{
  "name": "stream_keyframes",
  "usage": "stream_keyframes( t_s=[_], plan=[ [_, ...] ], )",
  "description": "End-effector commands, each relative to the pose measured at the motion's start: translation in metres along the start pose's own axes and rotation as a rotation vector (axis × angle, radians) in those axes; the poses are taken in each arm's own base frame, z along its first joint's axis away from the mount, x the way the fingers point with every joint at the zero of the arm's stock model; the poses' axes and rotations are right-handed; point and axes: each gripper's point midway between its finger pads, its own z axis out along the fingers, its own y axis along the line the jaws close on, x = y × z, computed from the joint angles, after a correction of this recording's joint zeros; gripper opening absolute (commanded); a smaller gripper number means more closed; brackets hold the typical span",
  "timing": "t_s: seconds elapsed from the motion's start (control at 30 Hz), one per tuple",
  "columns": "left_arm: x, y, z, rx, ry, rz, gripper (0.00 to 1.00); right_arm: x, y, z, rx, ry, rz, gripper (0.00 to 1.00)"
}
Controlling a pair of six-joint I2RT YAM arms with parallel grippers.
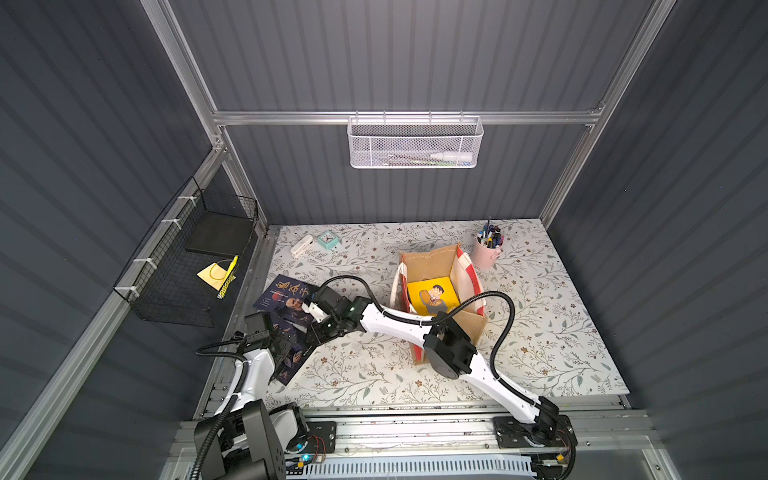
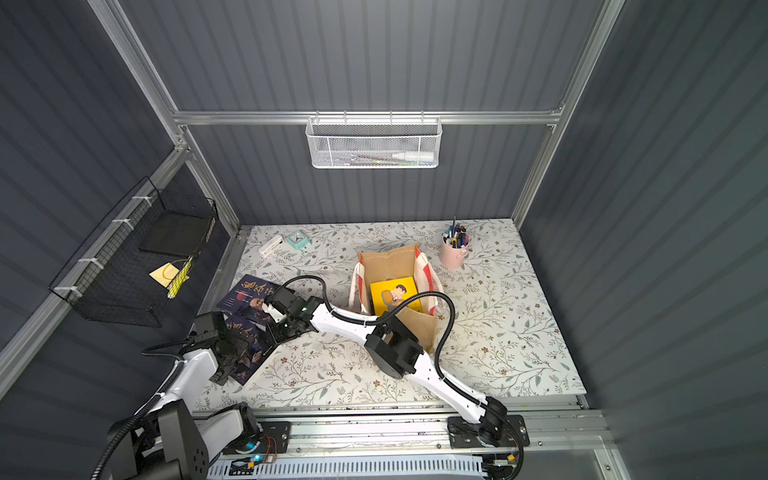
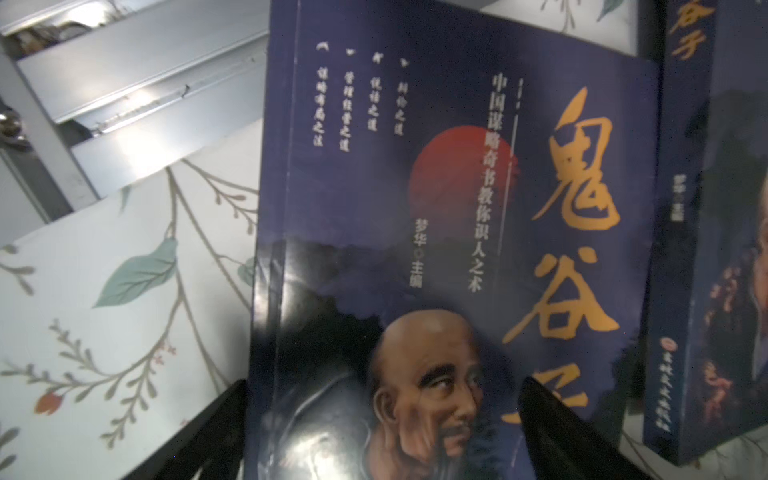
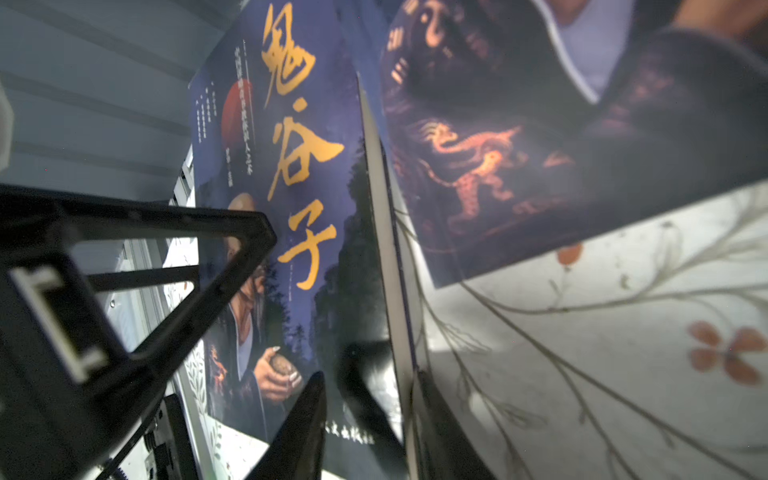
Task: Put the books into the canvas bag
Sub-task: Move the book to the center of the board.
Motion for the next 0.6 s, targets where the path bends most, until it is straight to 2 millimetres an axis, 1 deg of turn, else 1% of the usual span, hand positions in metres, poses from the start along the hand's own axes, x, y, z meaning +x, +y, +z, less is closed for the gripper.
stream_keyframes(
  t_s=[0.0,0.1,0.17,0.27,0.37,0.47,0.57],
  plan=[
    [0.054,-0.021,0.008,0.162,0.249,0.002,0.96,0.01,0.006,-0.018,-0.026,0.044,-0.003,0.35],
    [0.069,-0.028,0.004,0.213,0.297,0.019,0.93,0.017,0.004,-0.037,-0.019,0.038,0.001,0.34],
    [0.078,-0.036,0.0,0.244,0.301,0.066,0.93,0.025,0.001,-0.049,-0.006,0.039,0.008,0.34],
    [0.096,-0.051,-0.008,0.278,0.321,0.161,0.91,0.043,-0.006,-0.067,0.025,0.06,0.036,0.34],
    [0.117,-0.066,-0.012,0.325,0.368,0.217,0.89,0.064,-0.01,-0.086,0.051,0.078,0.067,0.34],
    [0.135,-0.087,-0.02,0.404,0.428,0.305,0.86,0.09,-0.025,-0.107,0.123,0.091,0.131,0.36],
    [0.147,-0.101,-0.028,0.465,0.487,0.409,0.84,0.112,-0.051,-0.128,0.213,0.103,0.227,0.45]
  ],
)
